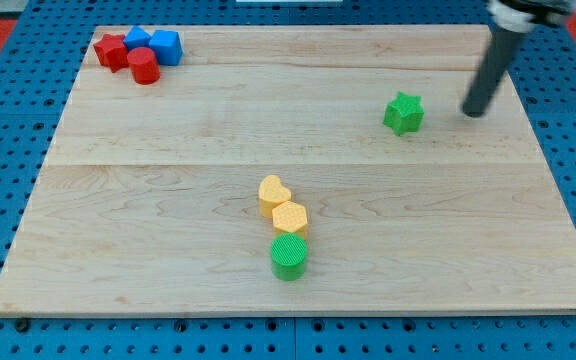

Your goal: Push the green star down along with the group of blocks

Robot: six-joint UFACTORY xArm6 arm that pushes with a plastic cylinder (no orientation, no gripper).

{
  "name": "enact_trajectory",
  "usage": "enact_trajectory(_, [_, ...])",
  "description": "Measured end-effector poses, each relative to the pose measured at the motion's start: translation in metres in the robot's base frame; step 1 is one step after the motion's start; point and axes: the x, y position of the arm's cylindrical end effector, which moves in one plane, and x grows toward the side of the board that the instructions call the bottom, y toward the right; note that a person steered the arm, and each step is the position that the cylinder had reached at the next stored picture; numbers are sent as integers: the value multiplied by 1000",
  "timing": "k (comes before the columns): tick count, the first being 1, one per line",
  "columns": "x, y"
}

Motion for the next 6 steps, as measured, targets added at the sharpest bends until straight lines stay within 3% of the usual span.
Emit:
enact_trajectory(1, [14, -98])
enact_trajectory(2, [61, -174])
enact_trajectory(4, [35, -238])
enact_trajectory(5, [97, -243])
enact_trajectory(6, [93, -243])
